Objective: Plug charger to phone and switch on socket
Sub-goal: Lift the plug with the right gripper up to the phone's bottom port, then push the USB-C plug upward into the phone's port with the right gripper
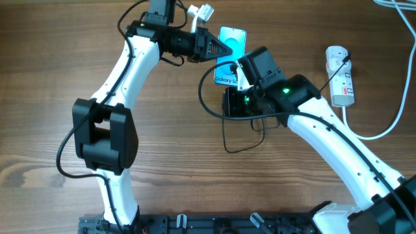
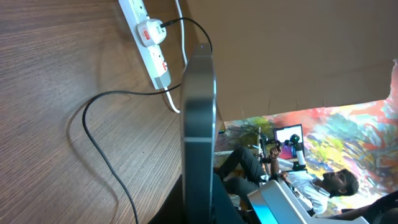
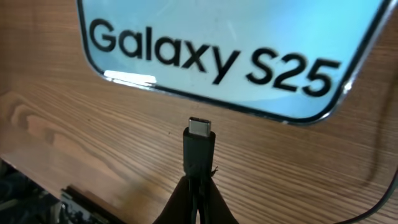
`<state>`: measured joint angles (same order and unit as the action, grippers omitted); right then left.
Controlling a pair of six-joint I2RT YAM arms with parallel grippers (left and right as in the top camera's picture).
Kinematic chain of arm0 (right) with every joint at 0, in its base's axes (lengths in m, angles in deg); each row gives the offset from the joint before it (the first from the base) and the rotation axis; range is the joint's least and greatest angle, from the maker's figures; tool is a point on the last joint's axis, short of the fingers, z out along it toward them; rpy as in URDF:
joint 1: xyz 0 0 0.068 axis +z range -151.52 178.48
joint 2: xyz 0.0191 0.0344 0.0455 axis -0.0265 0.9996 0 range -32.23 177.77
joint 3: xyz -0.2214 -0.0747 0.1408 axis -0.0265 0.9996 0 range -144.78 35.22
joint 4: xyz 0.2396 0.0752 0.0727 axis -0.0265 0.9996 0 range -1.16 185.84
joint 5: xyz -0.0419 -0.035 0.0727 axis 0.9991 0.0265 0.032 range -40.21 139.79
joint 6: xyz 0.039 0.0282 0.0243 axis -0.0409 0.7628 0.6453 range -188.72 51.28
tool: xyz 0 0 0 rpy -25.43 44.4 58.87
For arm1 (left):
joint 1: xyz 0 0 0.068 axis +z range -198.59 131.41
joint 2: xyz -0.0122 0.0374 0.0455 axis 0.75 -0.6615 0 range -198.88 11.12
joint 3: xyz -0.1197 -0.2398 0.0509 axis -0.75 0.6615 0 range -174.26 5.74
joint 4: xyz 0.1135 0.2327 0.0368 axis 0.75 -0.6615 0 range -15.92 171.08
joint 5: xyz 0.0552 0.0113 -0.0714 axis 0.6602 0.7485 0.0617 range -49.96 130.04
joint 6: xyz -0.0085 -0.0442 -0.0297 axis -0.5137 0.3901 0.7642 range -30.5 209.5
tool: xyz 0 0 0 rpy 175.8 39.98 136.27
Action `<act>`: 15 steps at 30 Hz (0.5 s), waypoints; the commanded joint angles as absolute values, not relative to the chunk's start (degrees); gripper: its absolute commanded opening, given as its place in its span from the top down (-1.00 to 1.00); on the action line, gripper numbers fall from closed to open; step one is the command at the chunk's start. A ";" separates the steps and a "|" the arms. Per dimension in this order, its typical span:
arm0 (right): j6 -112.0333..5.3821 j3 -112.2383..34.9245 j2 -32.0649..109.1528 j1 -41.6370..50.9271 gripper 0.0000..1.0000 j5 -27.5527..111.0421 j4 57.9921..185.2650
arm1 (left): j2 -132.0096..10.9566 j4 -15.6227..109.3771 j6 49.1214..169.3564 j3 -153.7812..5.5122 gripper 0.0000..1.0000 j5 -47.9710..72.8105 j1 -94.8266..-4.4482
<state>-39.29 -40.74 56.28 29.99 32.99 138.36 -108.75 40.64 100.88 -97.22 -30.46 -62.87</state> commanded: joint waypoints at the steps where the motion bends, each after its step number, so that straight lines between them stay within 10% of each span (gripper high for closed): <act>1: -40.32 -41.73 56.81 30.34 0.91 35.13 137.97 | -106.09 39.35 97.51 -97.35 0.92 -30.79 -62.59; 15: -40.71 -41.73 56.81 30.34 0.91 35.13 136.72 | -106.09 38.32 97.16 -97.35 0.92 -29.52 -62.59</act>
<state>-39.91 -40.74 56.28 29.99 33.84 137.20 -108.75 38.41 98.54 -97.22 -28.34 -62.89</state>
